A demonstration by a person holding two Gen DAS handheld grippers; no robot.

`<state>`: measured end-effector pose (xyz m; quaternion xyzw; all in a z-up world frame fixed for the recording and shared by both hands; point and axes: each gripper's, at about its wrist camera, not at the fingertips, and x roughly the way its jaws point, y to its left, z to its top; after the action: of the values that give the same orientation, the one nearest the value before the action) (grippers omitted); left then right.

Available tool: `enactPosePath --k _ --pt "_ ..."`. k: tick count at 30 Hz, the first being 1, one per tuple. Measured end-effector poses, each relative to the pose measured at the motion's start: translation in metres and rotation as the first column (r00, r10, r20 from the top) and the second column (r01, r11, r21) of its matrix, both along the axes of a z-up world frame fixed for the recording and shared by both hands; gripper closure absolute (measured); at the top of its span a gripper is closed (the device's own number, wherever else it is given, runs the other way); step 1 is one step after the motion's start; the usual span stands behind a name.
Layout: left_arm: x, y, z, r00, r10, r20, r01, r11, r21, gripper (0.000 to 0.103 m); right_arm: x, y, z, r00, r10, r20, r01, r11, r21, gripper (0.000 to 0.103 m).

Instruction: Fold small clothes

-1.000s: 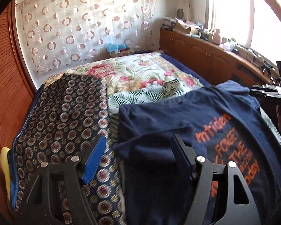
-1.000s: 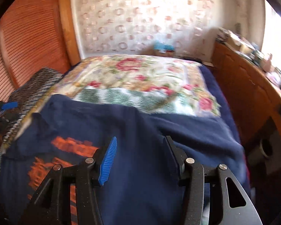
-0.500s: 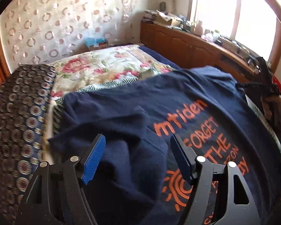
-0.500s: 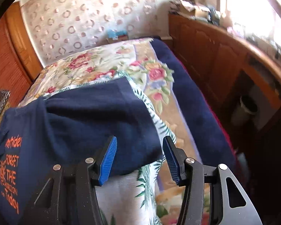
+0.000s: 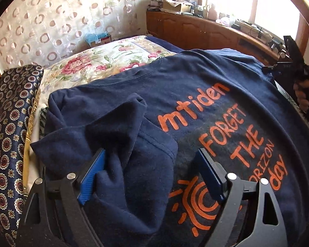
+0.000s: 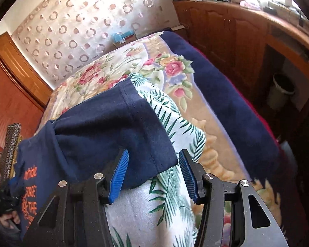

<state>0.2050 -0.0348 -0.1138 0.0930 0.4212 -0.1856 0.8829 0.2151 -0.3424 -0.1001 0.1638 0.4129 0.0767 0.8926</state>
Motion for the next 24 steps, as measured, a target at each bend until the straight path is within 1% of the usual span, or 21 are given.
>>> enactPosePath --k 1,3,4,6,8,9,12,15,17,20,22,24 --pt "0.000 0.001 0.000 1.000 0.001 -0.003 -0.001 1.000 -0.005 0.015 0.002 -0.003 0.001 1.000 0.008 0.008 -0.008 1.000 0.009 0.073" --pt "0.000 0.001 -0.001 1.000 -0.007 -0.010 0.007 1.000 -0.012 0.011 -0.001 0.001 0.004 0.999 0.021 0.037 -0.020 1.000 -0.022 0.086" --pt "0.001 0.000 -0.001 1.000 -0.012 -0.011 0.012 1.000 -0.005 0.009 -0.003 0.004 0.007 0.998 0.025 0.058 -0.022 0.998 -0.065 0.089" --pt "0.001 0.002 -0.001 1.000 -0.012 -0.009 0.012 1.000 -0.003 0.009 -0.007 0.013 0.011 0.994 0.029 0.108 -0.014 0.990 -0.141 0.093" --pt "0.001 0.001 -0.001 1.000 -0.012 -0.010 0.012 1.000 -0.006 0.009 -0.016 0.027 0.023 0.984 0.061 0.167 -0.024 0.977 -0.212 0.093" --pt "0.001 0.000 -0.001 1.000 -0.012 -0.009 0.012 1.000 -0.005 0.009 -0.020 0.034 0.030 0.978 0.086 0.190 -0.042 0.973 -0.226 0.093" --pt "0.002 0.001 -0.001 1.000 -0.011 -0.008 0.011 1.000 -0.008 0.009 -0.031 0.057 0.048 0.958 0.162 0.238 -0.101 0.963 -0.251 0.094" --pt "0.000 0.007 0.002 1.000 0.004 0.008 -0.003 1.000 -0.026 0.009 -0.042 0.081 0.059 0.936 0.244 0.255 -0.178 0.951 -0.254 0.094" --pt "-0.004 0.012 0.009 0.999 0.023 0.037 -0.021 0.999 -0.047 0.009 -0.051 0.097 0.060 0.924 0.290 0.250 -0.225 0.940 -0.258 0.094" --pt "-0.009 0.019 0.024 0.997 0.036 0.062 -0.032 0.997 -0.068 0.009 -0.065 0.119 0.050 0.906 0.361 0.220 -0.301 0.916 -0.263 0.094" --pt "-0.015 0.023 0.034 0.996 0.043 0.084 -0.035 0.996 -0.086 0.009 -0.074 0.128 0.037 0.901 0.397 0.177 -0.347 0.902 -0.258 0.093" --pt "-0.022 0.026 0.044 0.993 0.047 0.106 -0.036 0.994 -0.104 0.009 -0.074 0.131 0.023 0.900 0.416 0.130 -0.371 0.888 -0.273 0.093"
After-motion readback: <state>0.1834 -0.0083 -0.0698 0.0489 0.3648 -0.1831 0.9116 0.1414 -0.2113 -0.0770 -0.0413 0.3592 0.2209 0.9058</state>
